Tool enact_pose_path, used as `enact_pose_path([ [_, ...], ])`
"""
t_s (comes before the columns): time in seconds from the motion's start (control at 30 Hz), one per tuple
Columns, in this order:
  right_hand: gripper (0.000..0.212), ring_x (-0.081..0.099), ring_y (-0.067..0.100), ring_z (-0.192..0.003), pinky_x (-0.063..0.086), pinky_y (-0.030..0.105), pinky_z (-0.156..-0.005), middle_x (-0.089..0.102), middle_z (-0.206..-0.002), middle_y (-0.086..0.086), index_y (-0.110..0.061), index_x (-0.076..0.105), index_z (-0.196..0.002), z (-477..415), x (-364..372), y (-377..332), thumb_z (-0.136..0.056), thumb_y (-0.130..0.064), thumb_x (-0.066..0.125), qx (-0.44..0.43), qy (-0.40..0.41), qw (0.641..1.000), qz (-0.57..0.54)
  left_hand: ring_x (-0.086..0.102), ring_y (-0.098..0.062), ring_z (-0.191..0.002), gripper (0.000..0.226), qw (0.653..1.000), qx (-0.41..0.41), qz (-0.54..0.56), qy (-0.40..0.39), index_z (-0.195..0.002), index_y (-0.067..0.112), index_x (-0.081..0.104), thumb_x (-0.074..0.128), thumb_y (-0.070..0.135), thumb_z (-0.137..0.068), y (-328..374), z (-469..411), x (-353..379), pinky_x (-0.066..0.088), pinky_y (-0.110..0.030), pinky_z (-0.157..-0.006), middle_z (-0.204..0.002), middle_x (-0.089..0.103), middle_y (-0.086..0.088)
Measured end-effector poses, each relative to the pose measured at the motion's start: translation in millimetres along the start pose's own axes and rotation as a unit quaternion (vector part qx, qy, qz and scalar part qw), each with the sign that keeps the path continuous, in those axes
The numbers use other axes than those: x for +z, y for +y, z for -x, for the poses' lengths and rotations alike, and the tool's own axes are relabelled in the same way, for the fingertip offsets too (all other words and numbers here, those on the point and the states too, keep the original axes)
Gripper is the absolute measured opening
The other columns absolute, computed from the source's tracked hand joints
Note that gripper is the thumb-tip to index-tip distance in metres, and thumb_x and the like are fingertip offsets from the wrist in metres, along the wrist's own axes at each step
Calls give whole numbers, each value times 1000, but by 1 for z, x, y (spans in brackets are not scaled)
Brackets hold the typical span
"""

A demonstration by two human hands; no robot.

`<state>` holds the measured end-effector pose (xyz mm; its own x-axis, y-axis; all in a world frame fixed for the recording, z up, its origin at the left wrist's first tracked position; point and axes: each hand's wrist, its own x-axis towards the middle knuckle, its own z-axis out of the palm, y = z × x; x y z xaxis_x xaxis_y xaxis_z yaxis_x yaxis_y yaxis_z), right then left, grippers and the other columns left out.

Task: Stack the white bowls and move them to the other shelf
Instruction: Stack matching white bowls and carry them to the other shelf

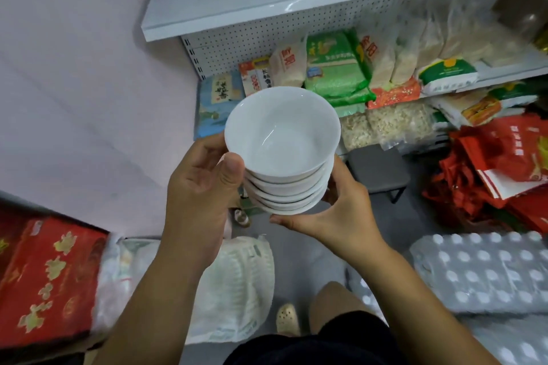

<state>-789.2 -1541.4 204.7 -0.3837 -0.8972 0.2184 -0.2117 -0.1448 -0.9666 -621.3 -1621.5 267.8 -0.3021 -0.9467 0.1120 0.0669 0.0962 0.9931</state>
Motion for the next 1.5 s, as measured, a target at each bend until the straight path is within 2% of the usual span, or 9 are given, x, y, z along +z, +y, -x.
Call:
enact_pose_path([
  [0.2,106,59,4,-129,54,33,-102,63,-135,-20,-24,44,-151,-72,-17,24,-61,-28,99,5,10,1000,15,68,-21,-114,74,1000,-26,7,-16,-107,25,72,81,78,-56,-15,-82,27,54,-49,-98,-115,74,2],
  [0.3,104,60,4,-127,54,26,-99,64,-134,-19,-27,45,-149,-123,-33,34,-60,-23,100,5,10,1000,11,67,-22,-114,68,999,-18,17,-21,-104,29,74,82,77,-56,-19,-132,47,53,-47,-97,-116,74,1],
  [0.53,106,62,4,-125,55,33,-102,66,-132,-20,-24,47,-148,-251,-75,44,-57,-23,102,-17,-7,999,47,68,-20,-108,78,999,4,54,6,-108,23,70,83,76,-54,-17,-241,97,57,-34,-87,-112,74,0],
  [0.8,103,63,3,-121,55,22,-95,67,-127,-21,-29,50,-143,-364,-77,50,-54,-35,101,-44,-30,997,62,68,-26,-117,90,997,9,56,43,-115,18,68,83,80,-50,-24,-344,110,54,-50,-102,-121,72,-5],
  [1.0,98,63,-3,-117,52,14,-91,69,-124,-21,-23,55,-141,-454,-62,55,-54,-24,103,-52,-3,997,55,68,-23,-98,70,998,30,42,22,-103,28,74,80,80,-58,-16,-442,109,55,-40,-79,-107,74,-3],
  [1.1,102,60,-3,-122,51,16,-97,67,-128,-22,-26,51,-145,-496,-57,58,-57,-28,102,-62,6,996,56,71,-19,-106,61,998,46,41,-6,-99,32,75,79,78,-60,-8,-490,111,58,-37,-89,-110,76,-1],
  [1.27,104,58,-5,-124,52,17,-98,62,-133,-24,-31,46,-146,-563,-61,73,-58,-34,101,-46,1,998,51,70,-24,-111,63,998,42,48,-14,-103,28,73,80,76,-62,-14,-556,123,56,-45,-96,-114,75,-3],
  [1.43,98,60,-14,-110,51,8,-80,62,-119,-29,-35,45,-136,-627,-73,96,-56,-34,101,-12,-17,997,74,69,-22,-111,43,998,30,50,15,-101,28,73,78,59,-71,-31,-610,148,52,-54,-104,-112,75,-2],
  [1.5,86,61,-17,-100,50,8,-73,64,-106,-36,-52,47,-120,-652,-79,102,-56,-28,100,-11,-25,995,94,69,-24,-111,42,998,23,51,36,-101,28,74,78,55,-70,-39,-630,159,51,-57,-105,-113,75,-3],
])
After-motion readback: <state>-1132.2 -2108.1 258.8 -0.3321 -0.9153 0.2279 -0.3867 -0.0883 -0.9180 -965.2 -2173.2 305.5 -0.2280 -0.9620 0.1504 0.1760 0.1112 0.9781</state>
